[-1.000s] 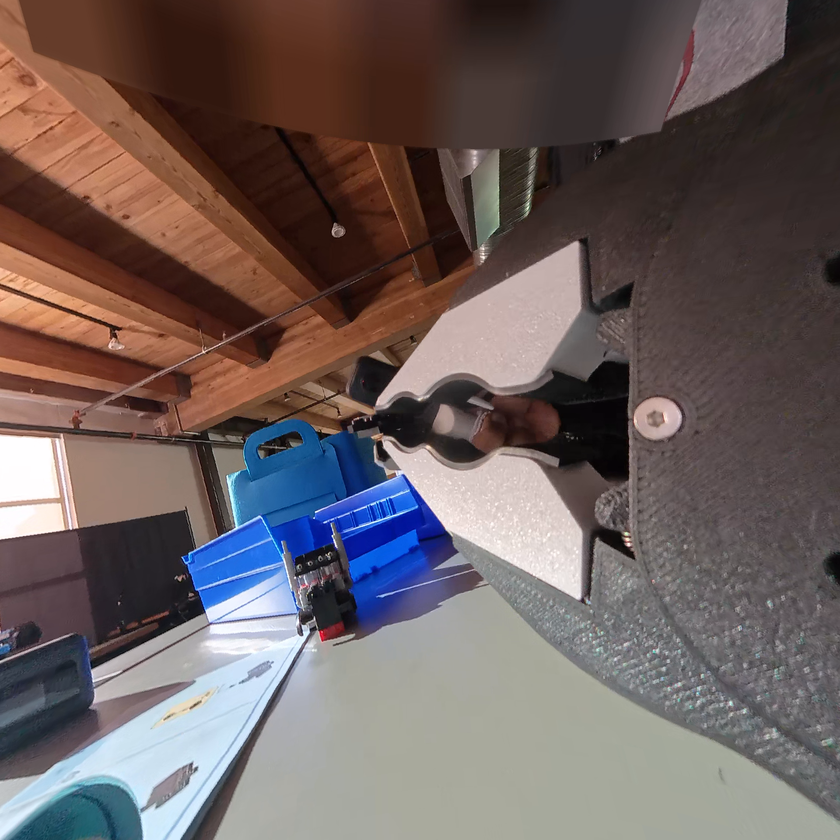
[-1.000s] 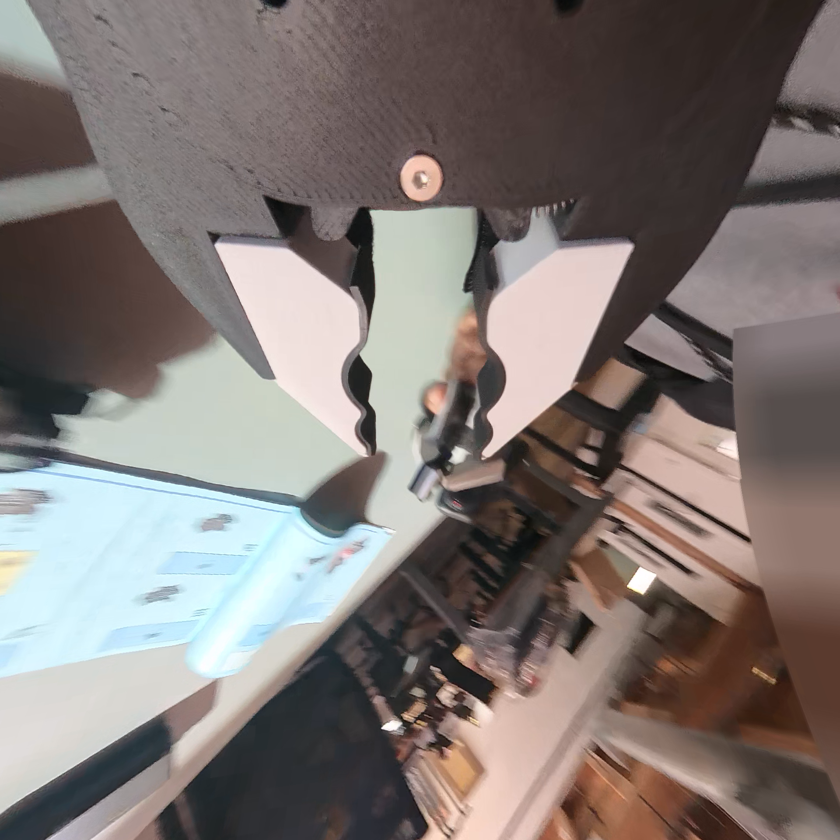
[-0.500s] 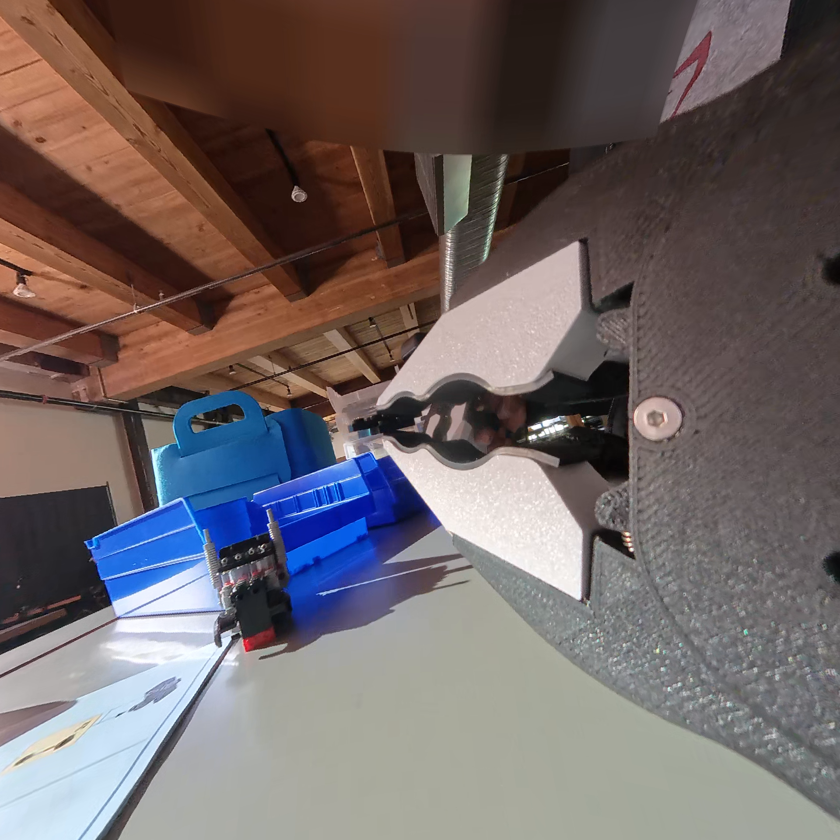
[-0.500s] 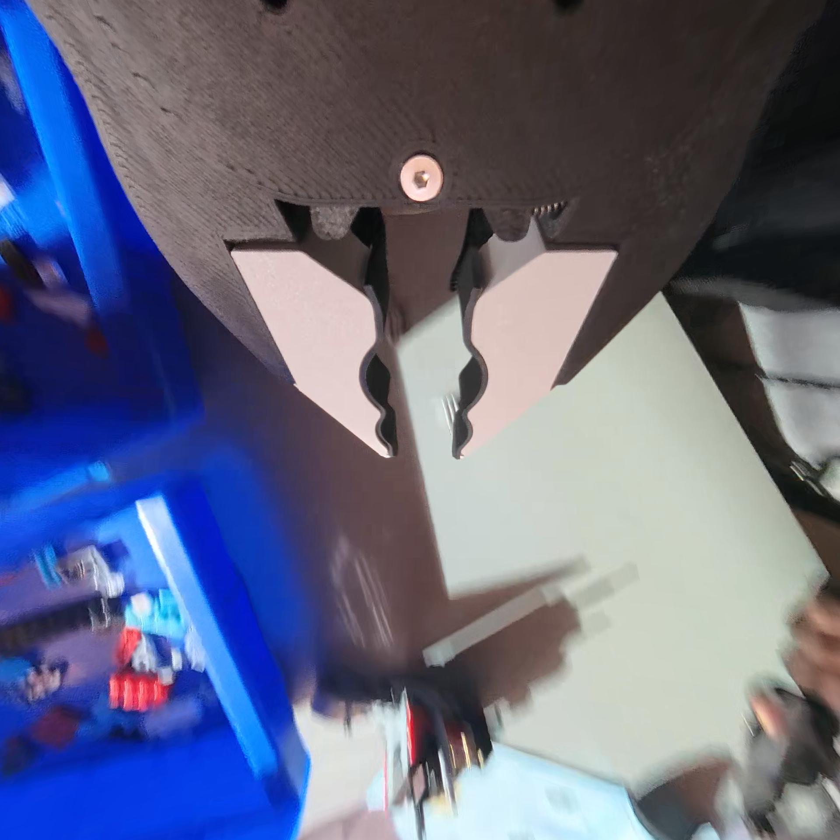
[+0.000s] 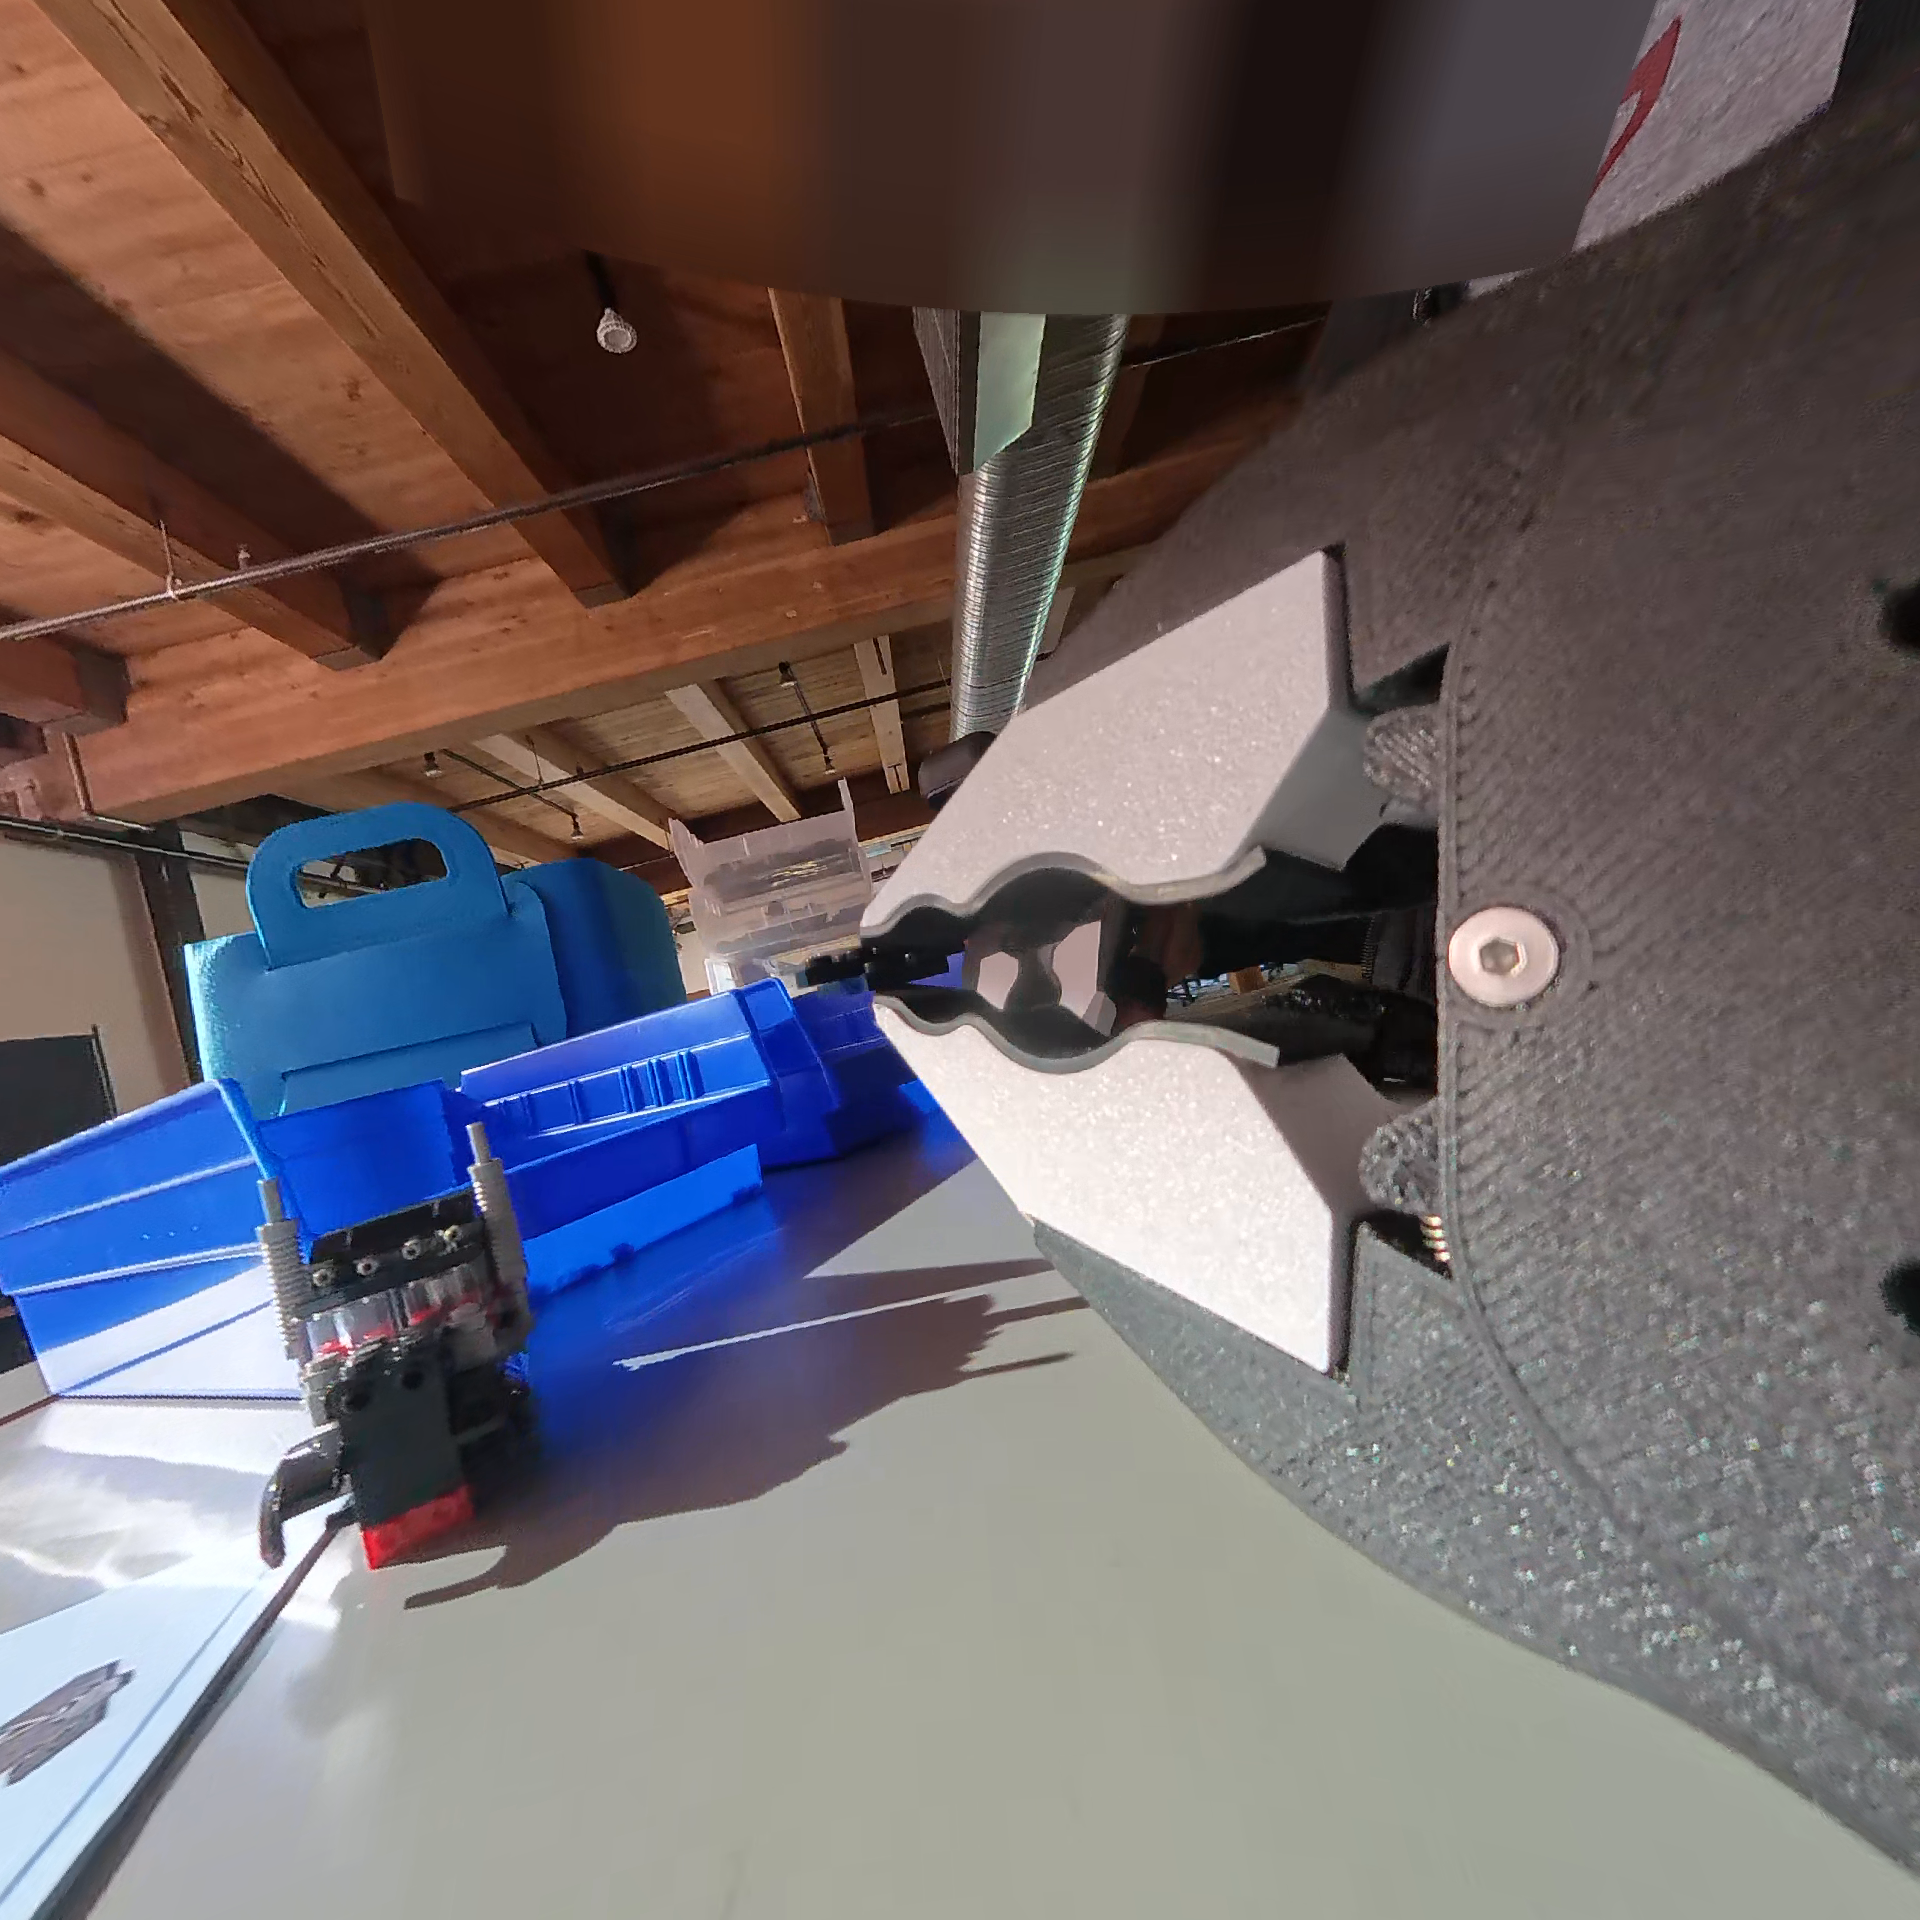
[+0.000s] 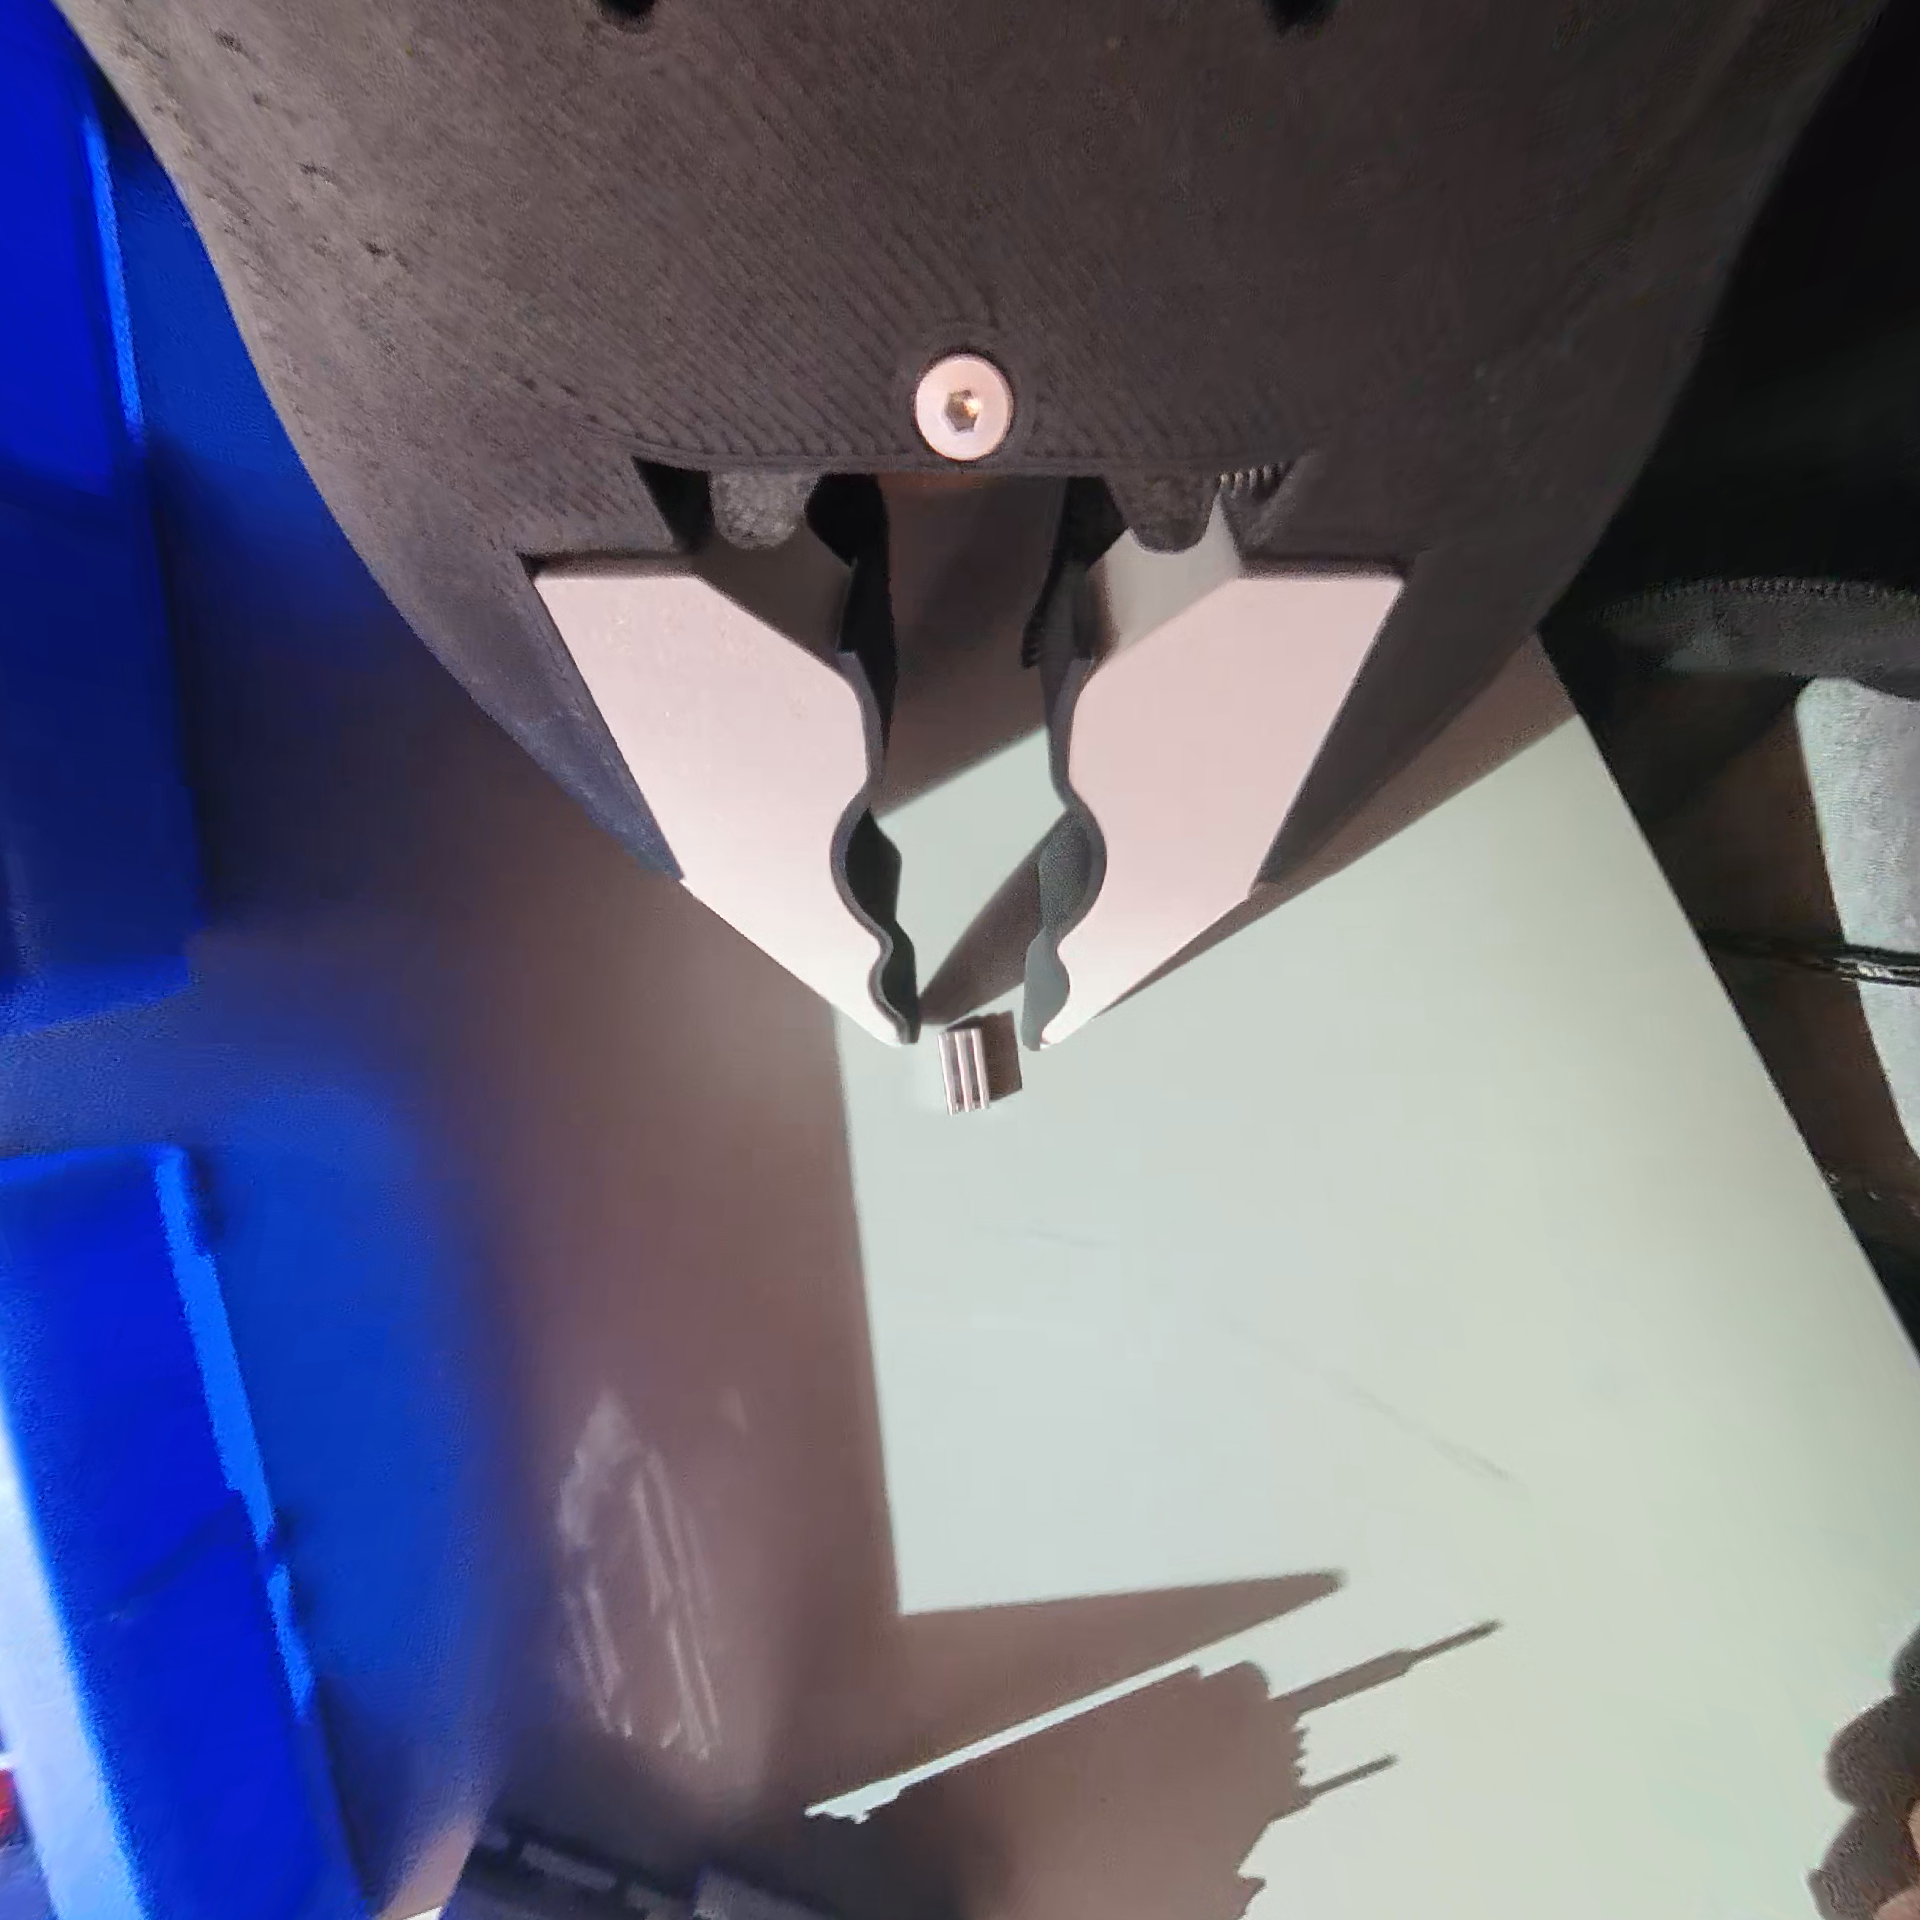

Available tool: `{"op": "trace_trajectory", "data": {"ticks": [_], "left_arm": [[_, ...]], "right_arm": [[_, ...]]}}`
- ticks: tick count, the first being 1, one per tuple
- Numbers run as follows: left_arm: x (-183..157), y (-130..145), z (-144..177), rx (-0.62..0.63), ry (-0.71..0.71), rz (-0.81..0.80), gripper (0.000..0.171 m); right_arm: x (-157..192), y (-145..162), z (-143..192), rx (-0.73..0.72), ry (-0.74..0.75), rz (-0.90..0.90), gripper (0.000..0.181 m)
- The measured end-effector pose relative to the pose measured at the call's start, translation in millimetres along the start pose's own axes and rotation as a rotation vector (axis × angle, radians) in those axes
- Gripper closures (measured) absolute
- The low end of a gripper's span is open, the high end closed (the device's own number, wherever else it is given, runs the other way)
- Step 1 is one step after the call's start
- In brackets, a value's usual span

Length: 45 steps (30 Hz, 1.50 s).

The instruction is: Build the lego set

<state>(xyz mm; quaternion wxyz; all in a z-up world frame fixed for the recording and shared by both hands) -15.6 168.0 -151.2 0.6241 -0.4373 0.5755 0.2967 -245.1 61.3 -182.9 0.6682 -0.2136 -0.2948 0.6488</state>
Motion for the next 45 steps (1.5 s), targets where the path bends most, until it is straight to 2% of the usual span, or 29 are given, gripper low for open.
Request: {"op": "trace_trajectory", "data": {"ticks": [3, 8, 12, 14, 18, 21, 26, 29, 32, 37, 45], "left_arm": [[2, 4, -2, 0.016, -0.022, 0.002, 0.164], [5, 6, -5, 0.030, -0.060, 0.001, 0.164], [5, 6, -6, 0.033, -0.058, 0.009, 0.164], [6, 5, -6, 0.032, -0.054, 0.014, 0.164], [5, 5, -5, 0.034, -0.041, 0.026, 0.164], [5, 6, -5, 0.044, -0.034, 0.030, 0.164], [4, 7, -7, 0.062, -0.024, 0.024, 0.164], [3, 9, -7, 0.072, -0.014, 0.018, 0.163], [3, 10, -6, 0.081, -0.019, 0.020, 0.163], [5, 11, -6, 0.097, -0.015, 0.054, 0.164], [6, 11, -7, 0.113, -0.003, 0.077, 0.164]], "right_arm": [[-3, -4, -4, -0.003, -0.004, -0.017, 0.172], [0, -17, -15, -0.019, -0.007, -0.095, 0.172], [12, -35, -34, -0.070, -0.027, -0.205, 0.173], [20, -40, -38, -0.076, -0.049, -0.203, 0.171], [16, -43, -29, -0.078, -0.060, -0.082, 0.166], [7, -41, -21, -0.033, -0.058, 0.084, 0.164], [13, -45, -26, 0.070, -0.226, 0.439, 0.158], [11, -48, -34, 0.107, -0.334, 0.545, 0.151], [6, -50, -43, 0.160, -0.435, 0.581, 0.144], [6, -55, -51, 0.183, -0.541, 0.619, 0.145], [7, -58, -54, 0.190, -0.564, 0.581, 0.162]]}}
Point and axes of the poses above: each gripper's, where its closed fingertips meet, z back along the fingers, y out of its underside, x = y × z across the jaws, the point moved 5 cm from there along z, back along the fingers, and after that the axes turned 8 degrees about -y, right-handed, at the moved point
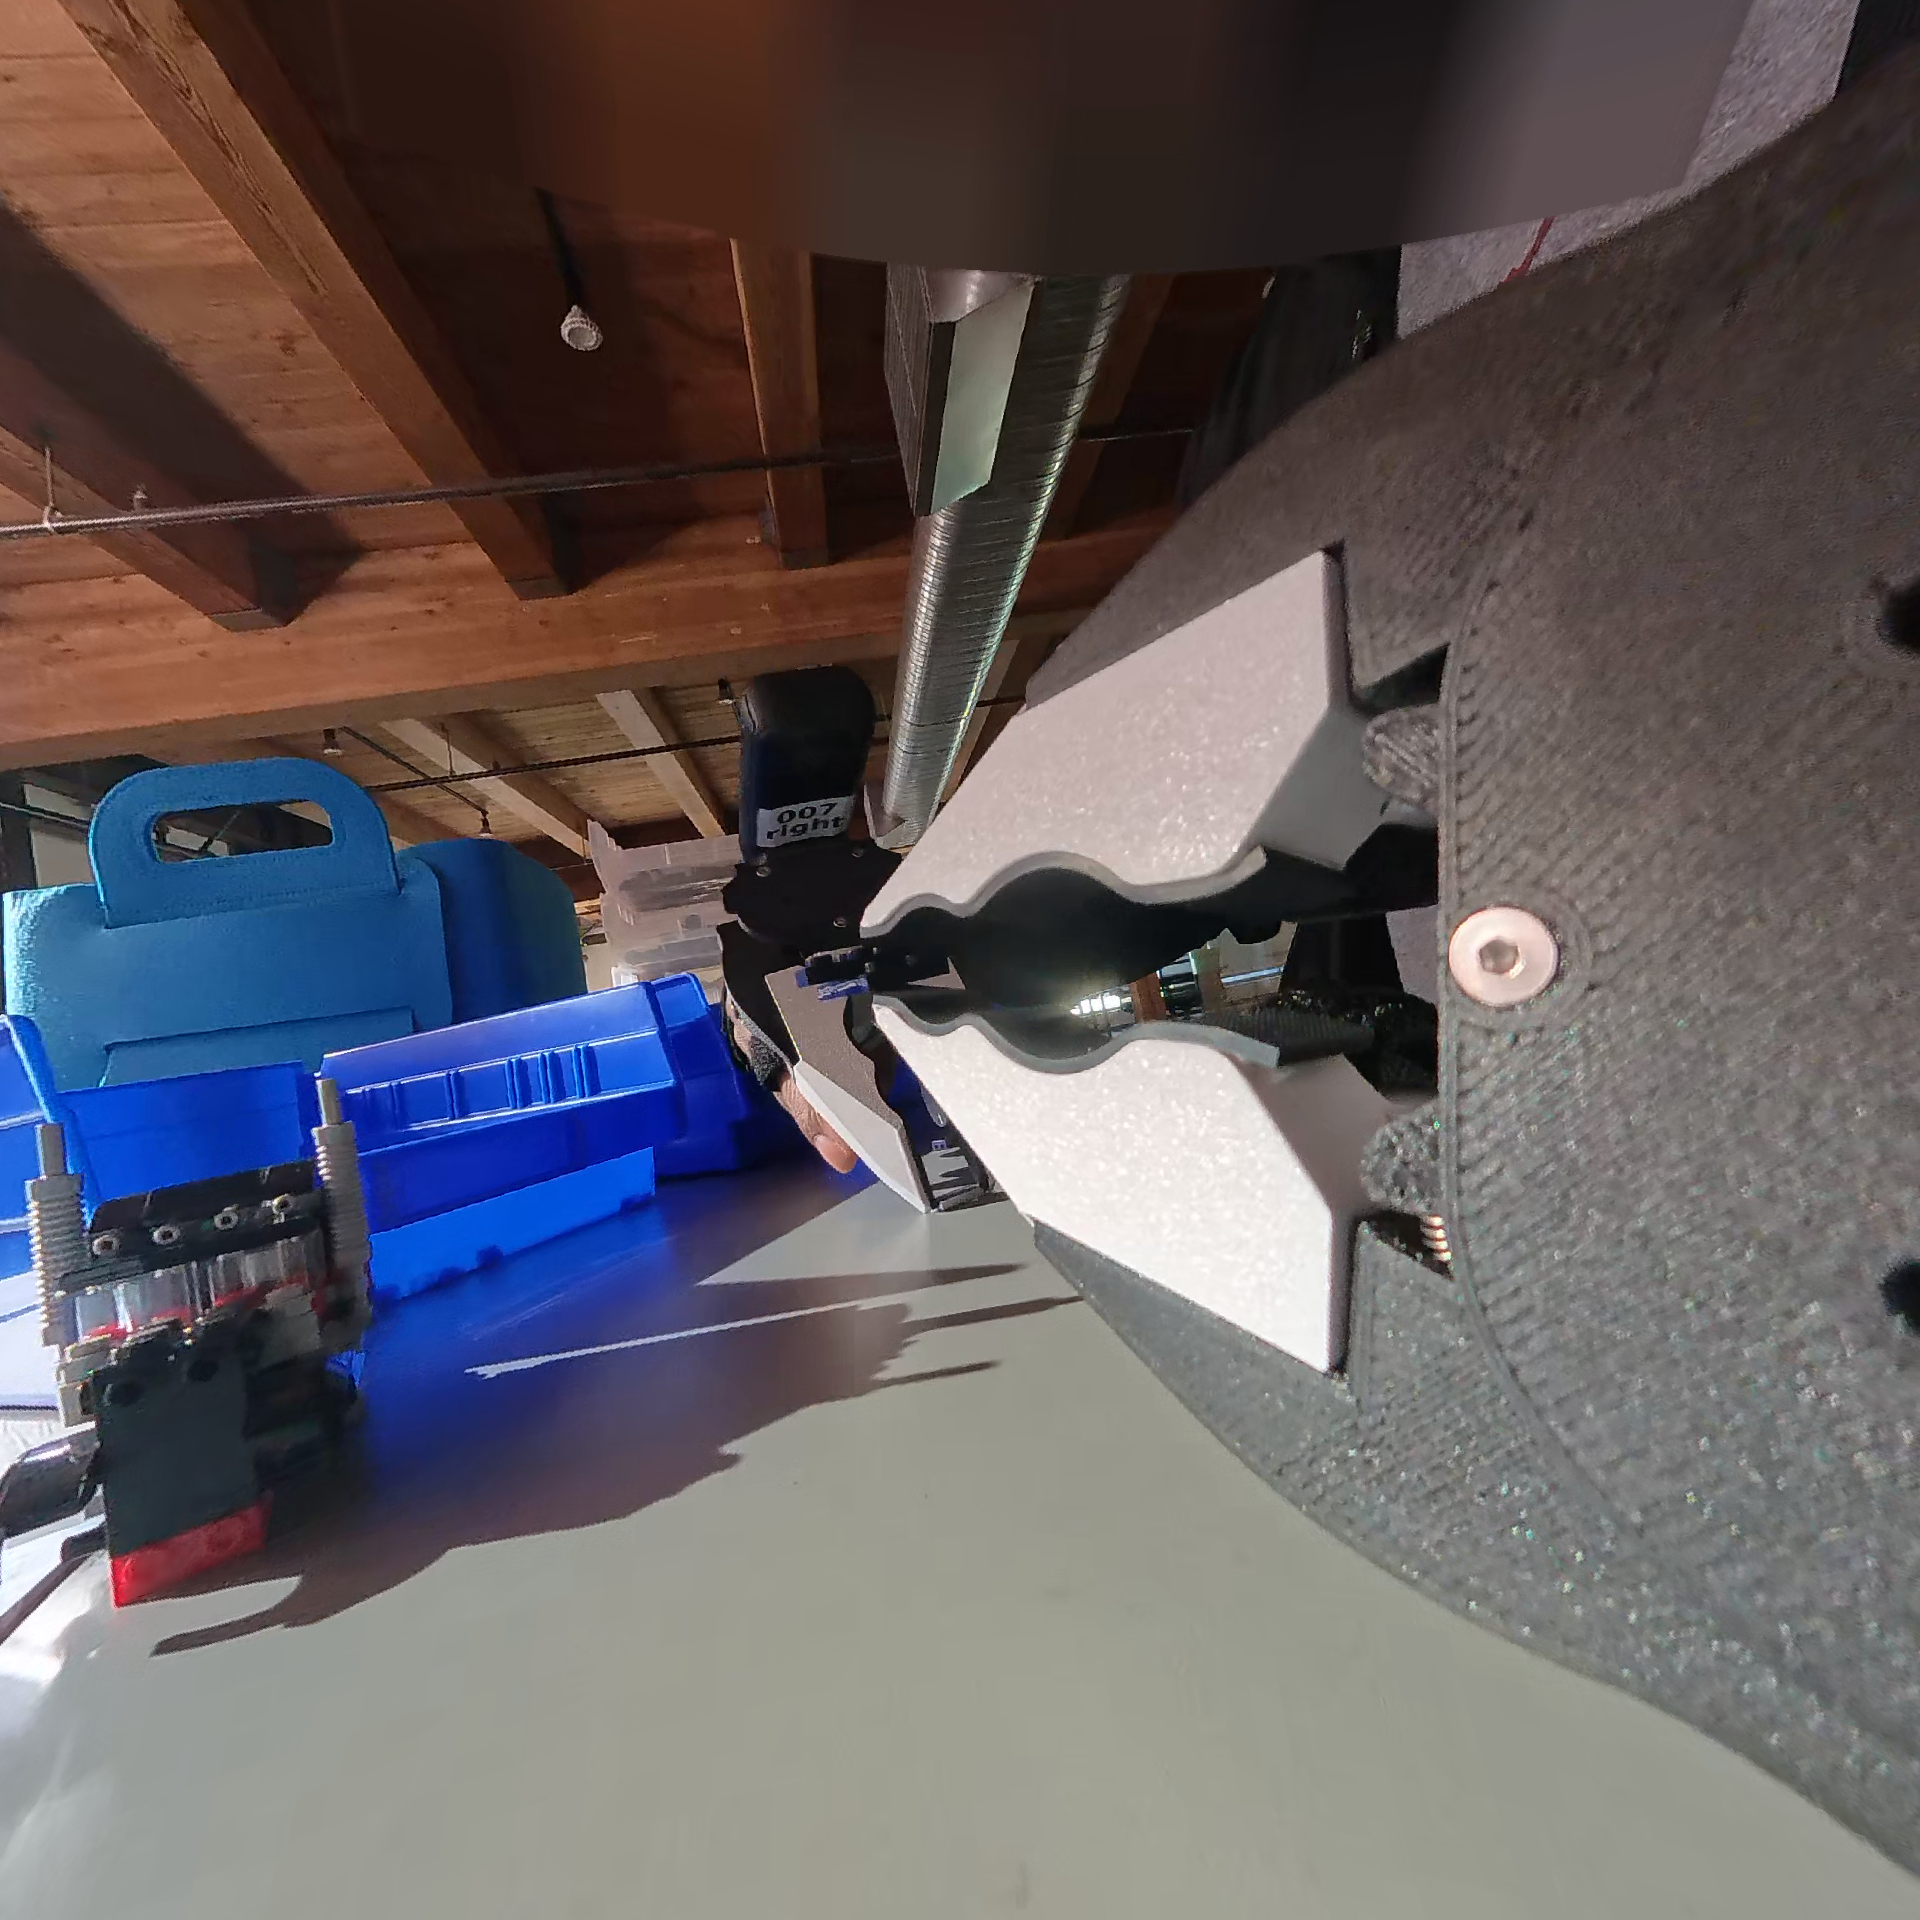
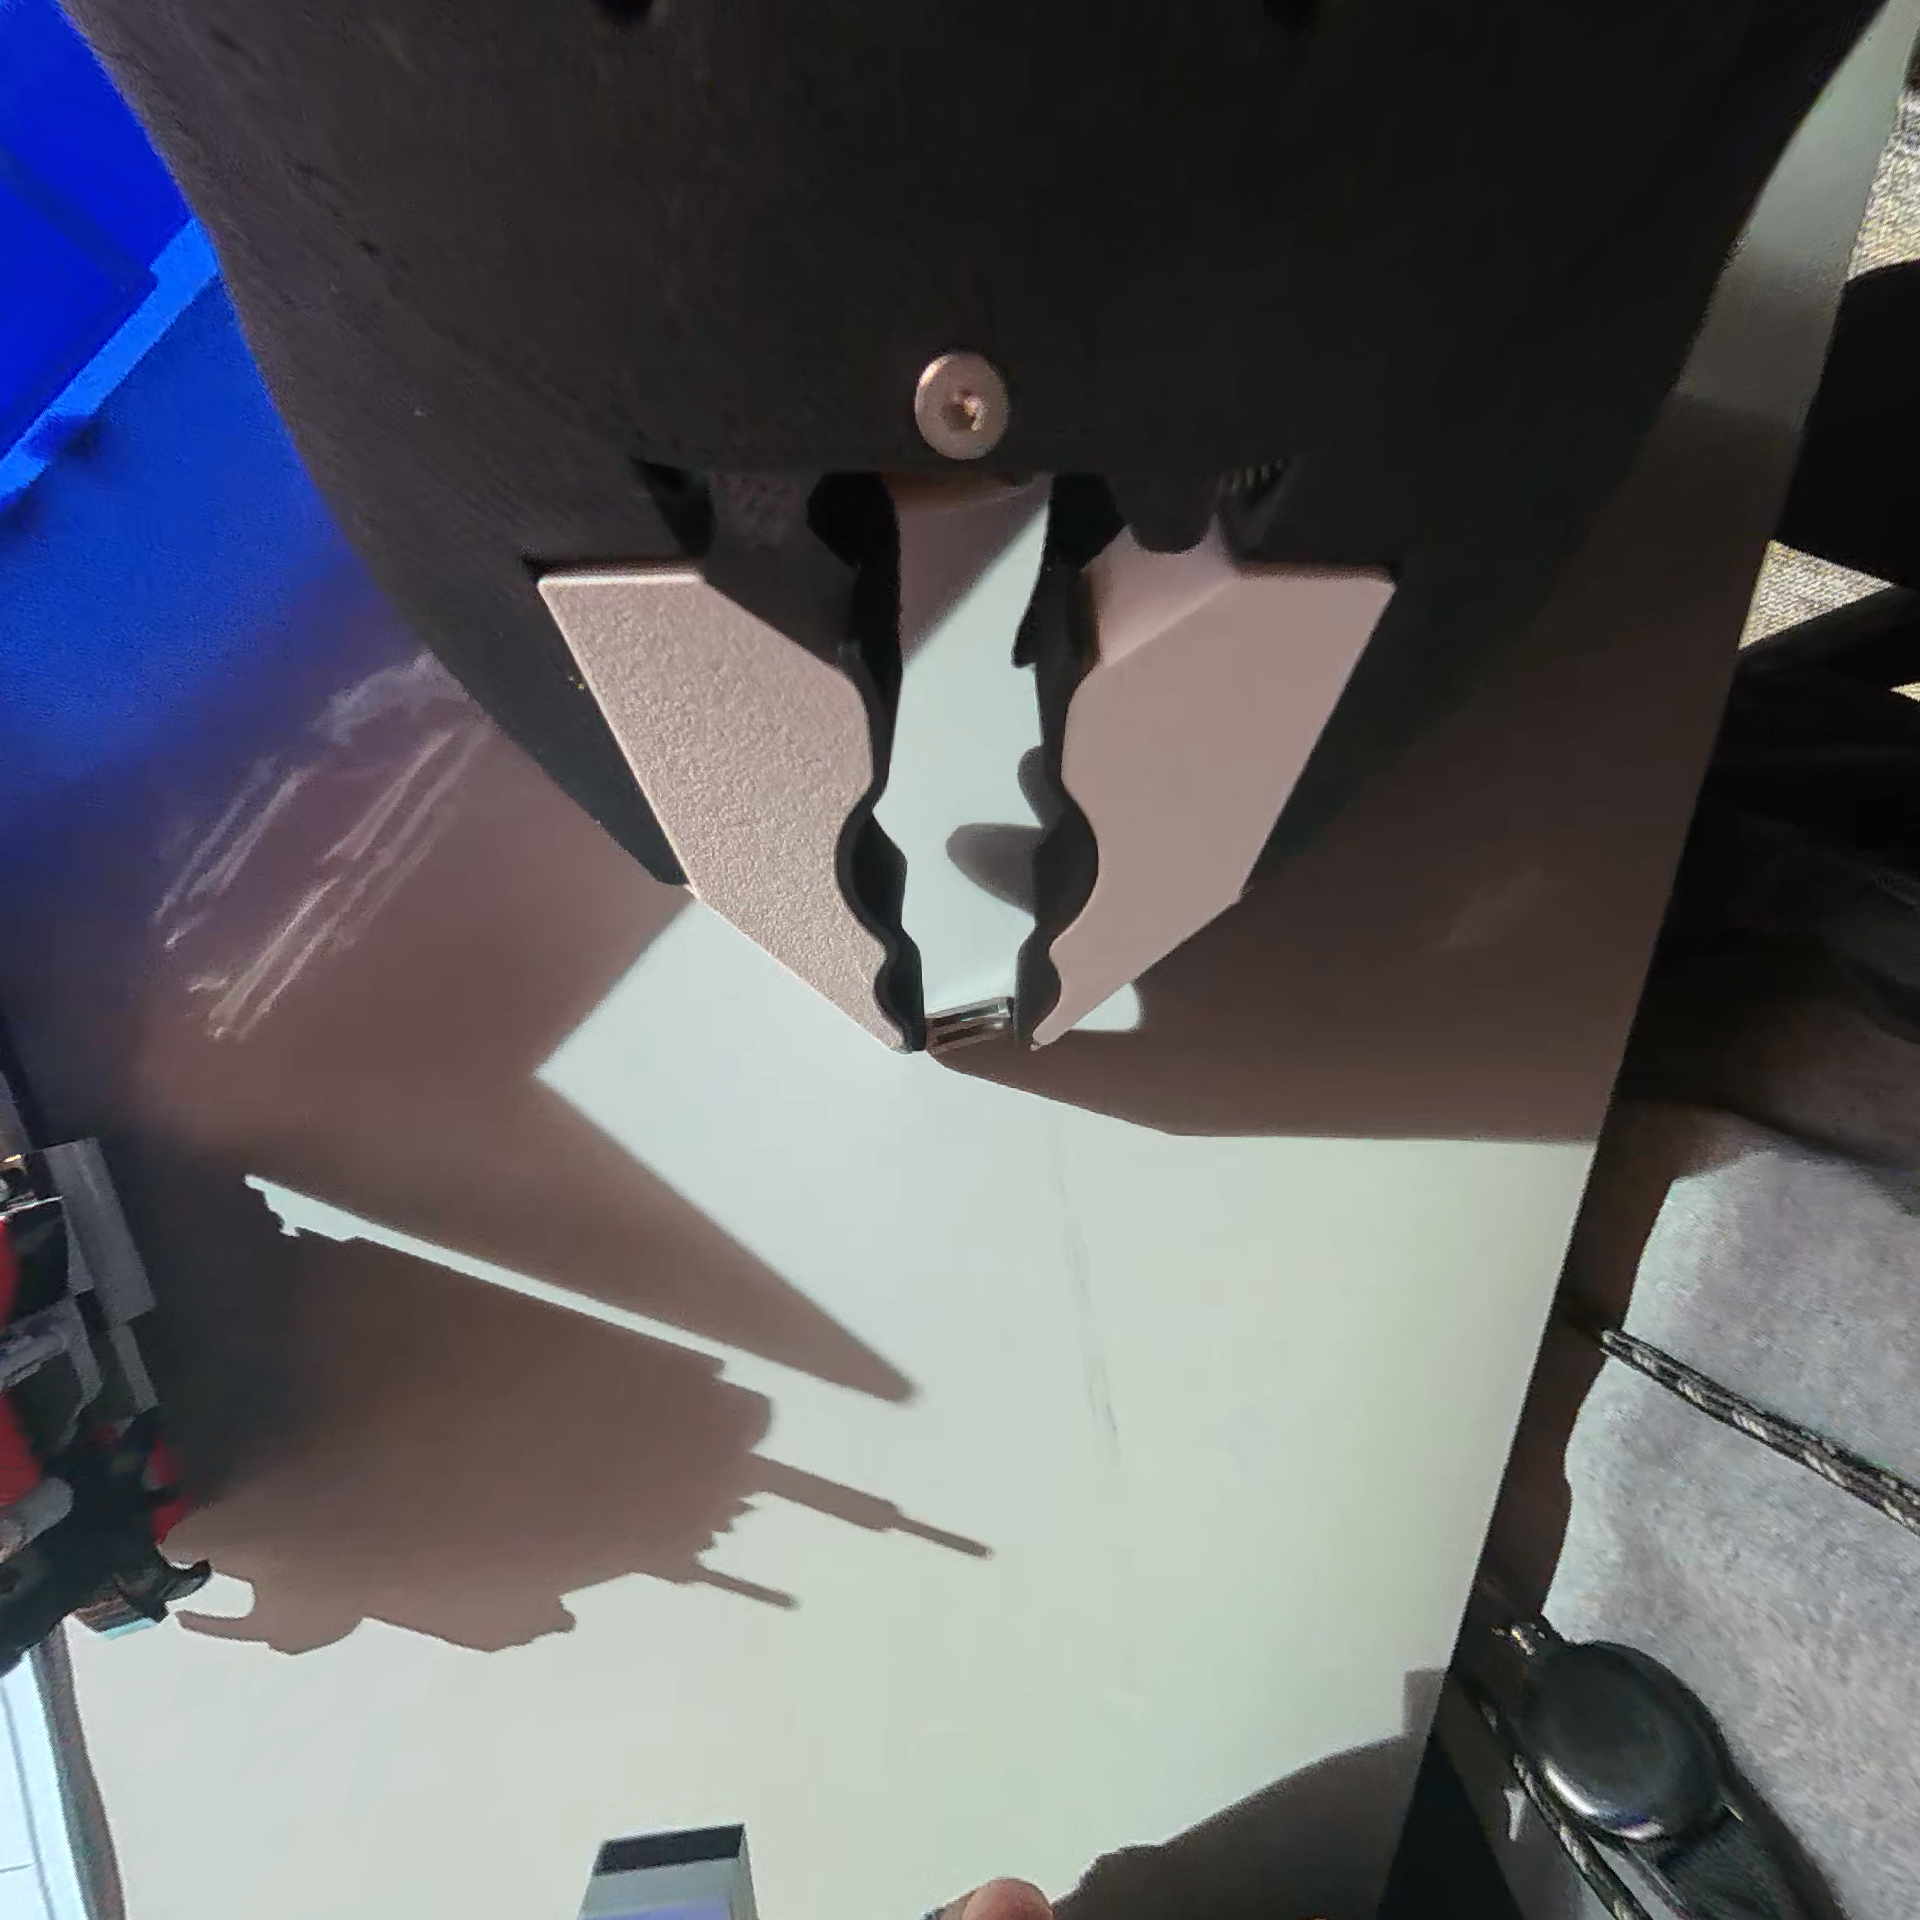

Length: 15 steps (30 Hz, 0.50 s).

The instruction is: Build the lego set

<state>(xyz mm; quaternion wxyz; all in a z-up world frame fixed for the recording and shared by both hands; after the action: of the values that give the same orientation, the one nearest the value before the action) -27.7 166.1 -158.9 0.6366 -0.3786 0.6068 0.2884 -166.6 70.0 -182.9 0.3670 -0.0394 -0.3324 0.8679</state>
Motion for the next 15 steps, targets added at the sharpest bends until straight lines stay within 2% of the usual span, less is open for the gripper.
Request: {"op": "trace_trajectory", "data": {"ticks": [6, 11, 15], "left_arm": [[1, 2, -2, 0.013, -0.018, -0.014, 0.164], [1, 4, -4, 0.023, -0.033, -0.023, 0.164], [1, 4, -4, 0.020, -0.038, -0.031, 0.164]], "right_arm": [[-2, -9, 2, -0.034, 0.090, -0.036, 0.163], [-10, -57, 14, -0.209, 0.203, -0.048, 0.163], [-11, -94, 18, -0.317, 0.213, -0.048, 0.163]]}}
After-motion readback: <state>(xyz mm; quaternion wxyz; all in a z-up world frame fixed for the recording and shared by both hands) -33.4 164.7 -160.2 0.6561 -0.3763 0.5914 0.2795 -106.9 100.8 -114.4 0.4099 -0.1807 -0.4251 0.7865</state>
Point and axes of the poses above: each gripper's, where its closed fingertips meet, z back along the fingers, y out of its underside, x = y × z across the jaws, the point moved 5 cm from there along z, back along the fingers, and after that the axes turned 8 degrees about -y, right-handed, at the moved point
